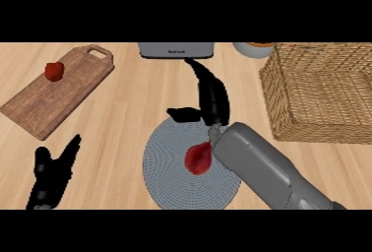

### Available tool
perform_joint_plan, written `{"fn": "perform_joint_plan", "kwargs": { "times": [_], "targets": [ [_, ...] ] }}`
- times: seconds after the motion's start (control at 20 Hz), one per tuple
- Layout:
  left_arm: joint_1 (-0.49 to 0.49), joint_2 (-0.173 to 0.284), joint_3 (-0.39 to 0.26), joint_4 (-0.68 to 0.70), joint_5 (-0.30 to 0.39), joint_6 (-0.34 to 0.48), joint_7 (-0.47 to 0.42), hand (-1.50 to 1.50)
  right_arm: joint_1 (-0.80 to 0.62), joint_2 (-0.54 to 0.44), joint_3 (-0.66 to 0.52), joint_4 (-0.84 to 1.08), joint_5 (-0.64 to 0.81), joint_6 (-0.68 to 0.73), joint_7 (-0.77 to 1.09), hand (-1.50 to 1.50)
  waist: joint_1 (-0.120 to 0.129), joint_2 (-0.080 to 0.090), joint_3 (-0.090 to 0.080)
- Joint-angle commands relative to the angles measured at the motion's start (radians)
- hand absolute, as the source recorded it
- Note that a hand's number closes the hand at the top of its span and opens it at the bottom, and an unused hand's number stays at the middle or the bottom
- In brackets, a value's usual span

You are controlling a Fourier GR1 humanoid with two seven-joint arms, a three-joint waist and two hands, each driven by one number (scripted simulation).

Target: Pick the pear from the placemat and place it in the basket

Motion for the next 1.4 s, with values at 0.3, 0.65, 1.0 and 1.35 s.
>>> {"fn": "perform_joint_plan", "kwargs": {
  "times": [0.3,0.65,1.0,1.35],
  "targets": [
    [0.072,-0.035,-0.009,-0.005,0.022,0.012,0.037,0.0,-0.359,-0.158,0.096,-0.048,0.108,0.462,0.575,-1.5,-0.061,-0.023,-0.009],
    [0.078,-0.041,0.004,-0.008,0.028,0.012,0.034,0.0,-0.461,-0.189,0.022,-0.21,-0.155,0.875,0.852,-1.5,-0.073,-0.007,-0.004],
    [0.094,-0.022,0.011,-0.031,0.03,-0.015,0.038,0.0,-0.485,-0.276,0.004,-0.371,-0.33,1.005,1.035,-1.5,-0.071,-0.003,-0.002],
    [0.15,-0.04,-0.022,-0.065,-0.01,-0.012,-0.002,0.0,-0.388,-0.343,0.04,-0.505,-0.372,0.905,1.085,-1.5,-0.039,0.01,-0.001]
  ]
}}
